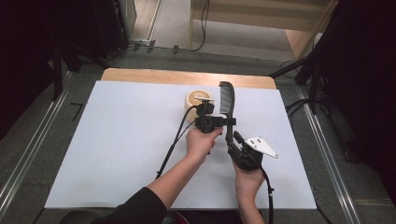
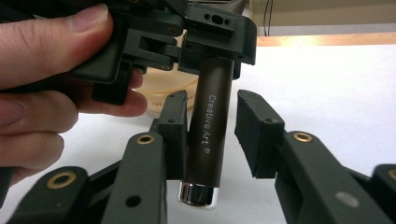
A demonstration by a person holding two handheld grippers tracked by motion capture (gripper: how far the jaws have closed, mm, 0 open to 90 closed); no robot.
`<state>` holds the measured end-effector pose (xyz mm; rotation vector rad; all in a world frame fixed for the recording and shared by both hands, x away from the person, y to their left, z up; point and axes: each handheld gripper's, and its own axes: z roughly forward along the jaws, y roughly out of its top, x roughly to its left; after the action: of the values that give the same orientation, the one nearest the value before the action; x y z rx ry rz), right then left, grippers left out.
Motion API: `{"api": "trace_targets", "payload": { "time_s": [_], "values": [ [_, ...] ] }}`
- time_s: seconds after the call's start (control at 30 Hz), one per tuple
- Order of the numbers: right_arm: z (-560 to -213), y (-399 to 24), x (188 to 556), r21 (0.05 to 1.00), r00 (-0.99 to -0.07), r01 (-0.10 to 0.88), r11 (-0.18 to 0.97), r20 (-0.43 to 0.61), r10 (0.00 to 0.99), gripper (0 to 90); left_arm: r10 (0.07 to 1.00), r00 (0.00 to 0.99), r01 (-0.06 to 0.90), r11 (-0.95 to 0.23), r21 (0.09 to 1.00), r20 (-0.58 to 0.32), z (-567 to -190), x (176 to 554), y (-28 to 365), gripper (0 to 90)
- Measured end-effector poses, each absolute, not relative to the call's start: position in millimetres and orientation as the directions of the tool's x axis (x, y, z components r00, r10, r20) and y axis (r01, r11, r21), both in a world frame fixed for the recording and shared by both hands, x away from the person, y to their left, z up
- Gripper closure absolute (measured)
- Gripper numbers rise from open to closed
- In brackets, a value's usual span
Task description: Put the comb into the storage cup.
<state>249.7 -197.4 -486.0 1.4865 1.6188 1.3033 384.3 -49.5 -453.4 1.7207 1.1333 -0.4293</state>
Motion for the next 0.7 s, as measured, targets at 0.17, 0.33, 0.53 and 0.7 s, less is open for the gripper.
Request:
{"api": "trace_targets", "payload": {
  "time_s": [0.17,0.33,0.53,0.7],
  "values": [
    [-485.1,-200.2,249.1,0.907,-0.230,0.409,-0.103,0.212,0.950,55.2,0.498,0.501,0.837,-0.072,0.542,-0.708,-453.3,385.7,-47.5,72.5],
    [-484.4,-202.5,248.8,0.902,-0.251,0.423,-0.087,0.209,0.945,52.5,0.528,0.523,0.819,-0.091,0.567,-0.670,-451.7,385.0,-47.7,72.5],
    [-482.6,-205.3,247.3,0.904,-0.261,0.420,-0.080,0.205,0.943,48.9,0.535,0.535,0.809,-0.102,0.579,-0.654,-448.2,387.6,-45.9,72.5],
    [-482.2,-207.6,246.8,0.899,-0.285,0.434,-0.066,0.206,0.936,46.9,0.531,0.548,0.804,-0.122,0.582,-0.647,-443.8,389.7,-44.9,72.5]
  ]
}}
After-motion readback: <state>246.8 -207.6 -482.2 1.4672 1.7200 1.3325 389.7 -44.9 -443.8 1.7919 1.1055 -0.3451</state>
